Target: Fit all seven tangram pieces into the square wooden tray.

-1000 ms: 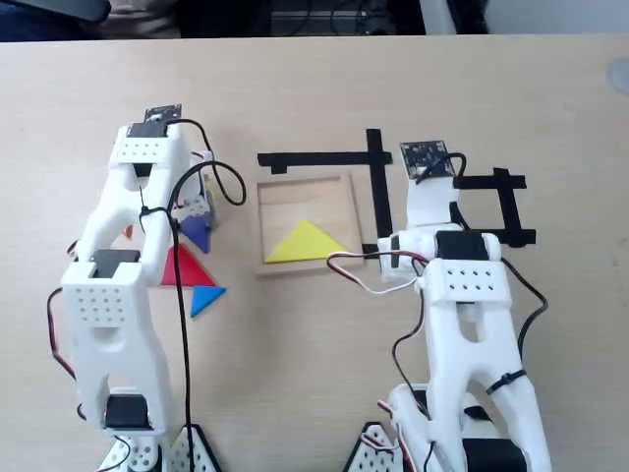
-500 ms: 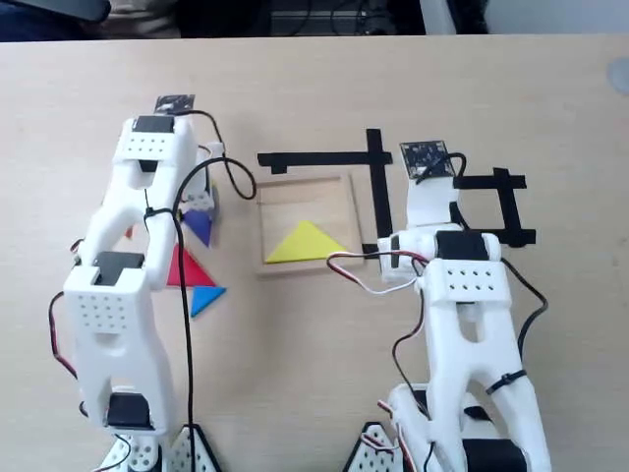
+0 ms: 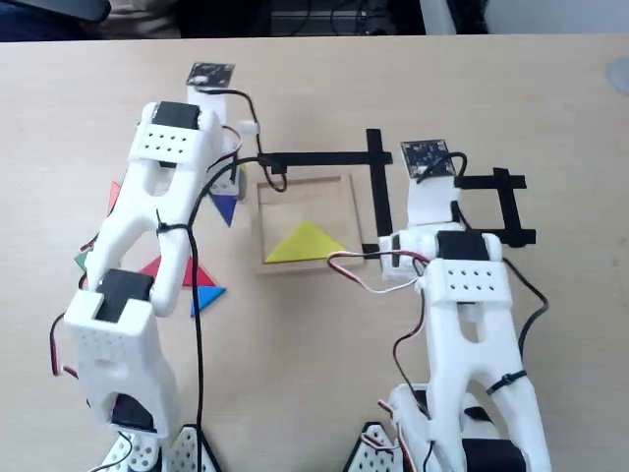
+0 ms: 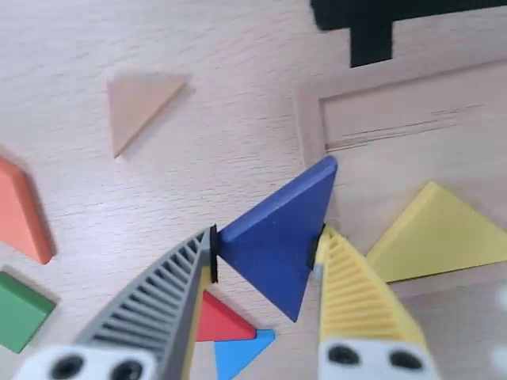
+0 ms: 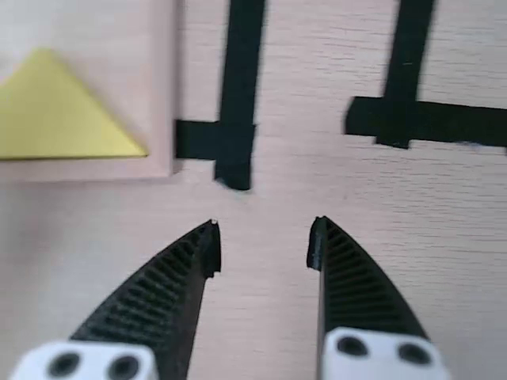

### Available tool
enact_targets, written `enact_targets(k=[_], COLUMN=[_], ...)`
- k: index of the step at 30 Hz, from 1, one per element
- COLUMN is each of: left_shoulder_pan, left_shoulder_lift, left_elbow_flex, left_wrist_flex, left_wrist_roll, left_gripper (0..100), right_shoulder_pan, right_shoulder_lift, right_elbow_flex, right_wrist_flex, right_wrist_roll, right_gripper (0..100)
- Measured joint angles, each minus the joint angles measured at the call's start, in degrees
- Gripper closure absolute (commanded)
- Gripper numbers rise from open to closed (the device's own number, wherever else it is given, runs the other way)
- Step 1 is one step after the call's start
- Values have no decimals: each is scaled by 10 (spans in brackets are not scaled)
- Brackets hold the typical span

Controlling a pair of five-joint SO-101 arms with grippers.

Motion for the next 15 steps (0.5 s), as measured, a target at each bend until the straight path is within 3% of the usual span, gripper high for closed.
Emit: enact_targets(k=[5,15], left_shoulder_pan=[18,68], left_shoulder_lift=[-18,-18], left_elbow_flex=[0,0], left_wrist_flex=[0,-4], left_wrist_roll=[0,-21], left_gripper=[920,955], right_shoulder_pan=[78,84], right_shoulder_lift=[0,0], right_elbow_flex=[0,0], right_wrist_flex=[-36,-41], right_wrist_roll=[-29,-40], right_gripper=[802,802])
